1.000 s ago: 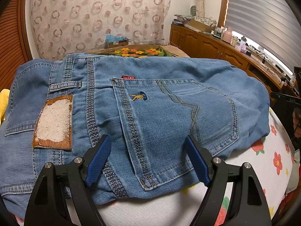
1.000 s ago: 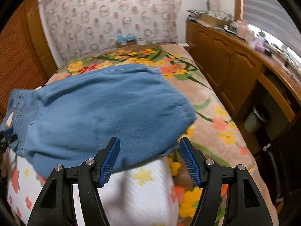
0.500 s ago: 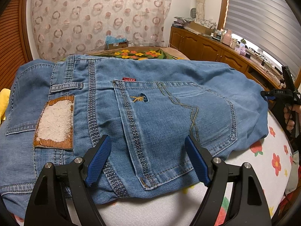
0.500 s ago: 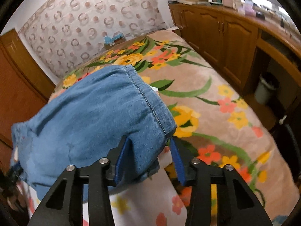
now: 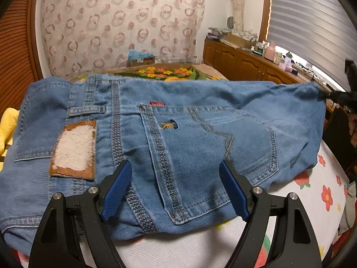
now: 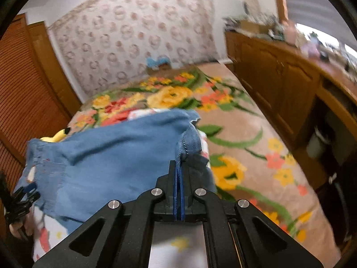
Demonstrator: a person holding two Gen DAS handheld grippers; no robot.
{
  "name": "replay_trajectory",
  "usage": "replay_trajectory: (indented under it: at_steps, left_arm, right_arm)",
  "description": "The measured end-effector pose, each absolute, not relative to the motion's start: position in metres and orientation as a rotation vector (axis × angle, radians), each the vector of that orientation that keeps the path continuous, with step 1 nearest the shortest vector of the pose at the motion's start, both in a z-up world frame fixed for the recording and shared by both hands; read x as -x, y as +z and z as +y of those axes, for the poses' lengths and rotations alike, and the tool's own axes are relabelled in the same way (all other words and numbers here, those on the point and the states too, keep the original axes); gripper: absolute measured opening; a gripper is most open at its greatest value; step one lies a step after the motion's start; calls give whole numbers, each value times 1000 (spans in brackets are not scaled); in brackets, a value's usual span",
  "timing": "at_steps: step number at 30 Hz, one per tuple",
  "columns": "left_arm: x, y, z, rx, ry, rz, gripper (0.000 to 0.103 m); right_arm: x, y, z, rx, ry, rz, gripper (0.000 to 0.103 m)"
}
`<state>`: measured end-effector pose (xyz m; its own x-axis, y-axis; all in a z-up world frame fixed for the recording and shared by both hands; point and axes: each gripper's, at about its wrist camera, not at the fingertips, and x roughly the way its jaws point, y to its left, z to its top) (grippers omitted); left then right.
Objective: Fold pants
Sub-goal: 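Fold the held leg hem over toward the left tool and open the right tool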
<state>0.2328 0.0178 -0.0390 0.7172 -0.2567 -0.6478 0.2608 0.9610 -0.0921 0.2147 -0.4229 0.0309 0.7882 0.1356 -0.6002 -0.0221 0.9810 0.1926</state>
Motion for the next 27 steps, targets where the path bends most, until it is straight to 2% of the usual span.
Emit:
replay_trajectory:
  at_steps: [9, 17, 18, 19, 20, 22, 27]
  left_arm:
    - [-203, 0, 39, 72, -314, 627, 81]
    - [-184, 3, 58, 87, -279, 605, 81]
    - [-184, 2, 58, 87, -277, 607, 81]
    - [-185, 1, 58, 86, -276, 608, 81]
    - [-186, 0, 56, 84, -275, 611, 81]
    - [-190, -3, 54, 78, -276, 620, 81]
    - [-196, -13, 41, 67, -293, 643, 81]
  right_arm:
    - [-200, 79, -325, -26, 324, 551, 1]
    - [-189, 78, -233, 42, 578, 566, 2]
    - [-188, 74, -225, 56, 589, 573, 3]
    - [-193, 72, -222, 75, 588, 579, 10]
    - [-199, 69, -222, 94, 585, 584, 23]
    - [-204, 64, -221, 111, 566, 586, 35]
    - [-220, 55, -221, 126, 469, 601, 38]
